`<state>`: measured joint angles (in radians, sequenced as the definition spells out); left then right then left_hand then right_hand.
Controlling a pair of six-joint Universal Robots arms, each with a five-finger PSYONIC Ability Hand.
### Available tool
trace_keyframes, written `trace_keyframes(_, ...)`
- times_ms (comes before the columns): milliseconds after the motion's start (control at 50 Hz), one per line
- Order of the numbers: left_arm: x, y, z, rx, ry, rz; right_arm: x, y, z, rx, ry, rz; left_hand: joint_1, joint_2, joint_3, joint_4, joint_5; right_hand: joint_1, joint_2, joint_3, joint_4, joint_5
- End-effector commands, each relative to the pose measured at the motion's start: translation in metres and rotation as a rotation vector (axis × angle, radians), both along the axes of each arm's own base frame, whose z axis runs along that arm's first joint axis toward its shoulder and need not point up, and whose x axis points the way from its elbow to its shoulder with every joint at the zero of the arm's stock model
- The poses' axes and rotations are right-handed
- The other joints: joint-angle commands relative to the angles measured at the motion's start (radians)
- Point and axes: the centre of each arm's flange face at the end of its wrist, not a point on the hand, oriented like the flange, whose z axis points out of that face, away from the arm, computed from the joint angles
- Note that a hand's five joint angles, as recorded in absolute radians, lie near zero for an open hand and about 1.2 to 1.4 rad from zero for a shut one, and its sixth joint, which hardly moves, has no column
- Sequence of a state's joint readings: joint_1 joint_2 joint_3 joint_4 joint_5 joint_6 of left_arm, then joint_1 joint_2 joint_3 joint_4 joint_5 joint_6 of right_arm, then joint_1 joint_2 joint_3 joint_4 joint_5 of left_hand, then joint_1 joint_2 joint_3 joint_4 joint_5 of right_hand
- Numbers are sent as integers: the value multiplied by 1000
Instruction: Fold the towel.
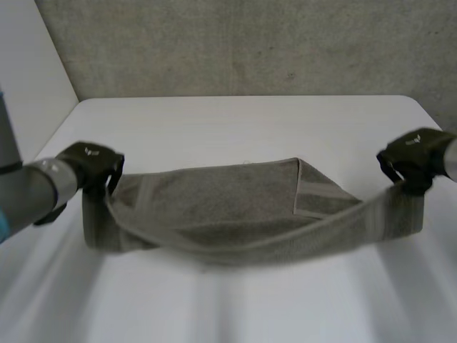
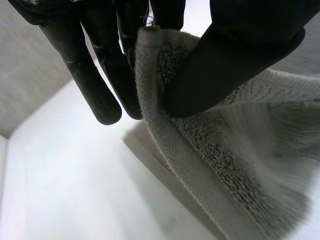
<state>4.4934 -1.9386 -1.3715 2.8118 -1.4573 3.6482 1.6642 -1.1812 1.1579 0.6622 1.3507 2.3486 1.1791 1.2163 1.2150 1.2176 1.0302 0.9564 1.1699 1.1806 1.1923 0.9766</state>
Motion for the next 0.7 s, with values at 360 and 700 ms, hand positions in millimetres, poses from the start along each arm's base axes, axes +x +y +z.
trace_keyframes(360, -25, -78, 206, -811, 631, 88, 30, -64, 162, -1035, -436, -123, 217, 180, 181, 179, 192, 440, 226, 216, 204, 245)
trace_keyframes(700, -13, -76, -19, -242, 429, 151, 41, -55, -47, -337, -201, -46, 217, 180, 181, 179, 192, 440, 226, 216, 204, 245)
